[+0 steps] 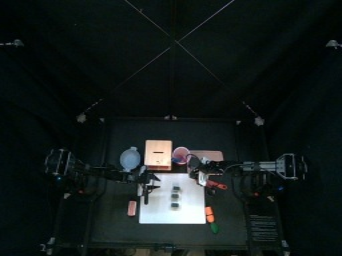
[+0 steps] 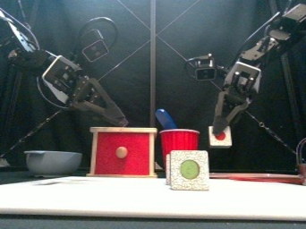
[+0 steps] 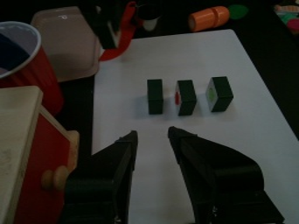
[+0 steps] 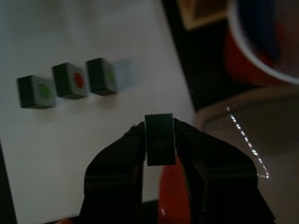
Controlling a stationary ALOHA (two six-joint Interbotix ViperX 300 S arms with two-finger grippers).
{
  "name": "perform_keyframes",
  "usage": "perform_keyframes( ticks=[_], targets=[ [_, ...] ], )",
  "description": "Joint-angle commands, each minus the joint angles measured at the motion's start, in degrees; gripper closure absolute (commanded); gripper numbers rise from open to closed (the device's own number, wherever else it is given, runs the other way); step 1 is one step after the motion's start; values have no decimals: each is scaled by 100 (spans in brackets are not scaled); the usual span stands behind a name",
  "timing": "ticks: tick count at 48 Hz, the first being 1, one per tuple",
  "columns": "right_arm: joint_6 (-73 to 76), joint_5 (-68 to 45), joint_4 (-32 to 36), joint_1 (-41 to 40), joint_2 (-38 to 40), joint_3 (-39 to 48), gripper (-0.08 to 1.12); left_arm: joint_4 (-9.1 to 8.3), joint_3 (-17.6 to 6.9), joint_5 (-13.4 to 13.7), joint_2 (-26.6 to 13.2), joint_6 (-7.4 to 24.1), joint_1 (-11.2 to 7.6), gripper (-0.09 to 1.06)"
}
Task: Place sushi on board then cut the sushi with the knife then place the pieces on the plate
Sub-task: Place the 4 sushi pieces on the plate
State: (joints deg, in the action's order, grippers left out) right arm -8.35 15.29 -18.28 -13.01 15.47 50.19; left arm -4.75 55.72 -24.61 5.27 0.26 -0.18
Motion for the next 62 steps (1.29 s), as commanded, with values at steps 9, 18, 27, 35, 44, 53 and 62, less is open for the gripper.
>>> perform_keyframes(
  ticks=[9,18,27,35,44,53,62],
  targets=[
    [-26,-211,299,-932,158,193,50,9,-97,-26,35,-9,18,22],
    [-26,-272,475,-1178,-264,149,48,9,-88,-26,35,-18,18,22],
    [-26,-545,562,-1178,-694,70,34,9,-79,-26,35,-9,18,22],
    [-26,-562,571,-1178,-738,35,22,18,-70,-26,35,-18,26,22],
    [-18,-404,536,-1143,-387,44,19,9,-88,-26,35,-18,26,22],
    [-18,-299,378,-404,-123,-105,19,18,-97,-26,35,-18,26,22],
    [0,-448,44,439,-246,-448,19,9,-88,-26,35,-18,26,22]
  ],
)
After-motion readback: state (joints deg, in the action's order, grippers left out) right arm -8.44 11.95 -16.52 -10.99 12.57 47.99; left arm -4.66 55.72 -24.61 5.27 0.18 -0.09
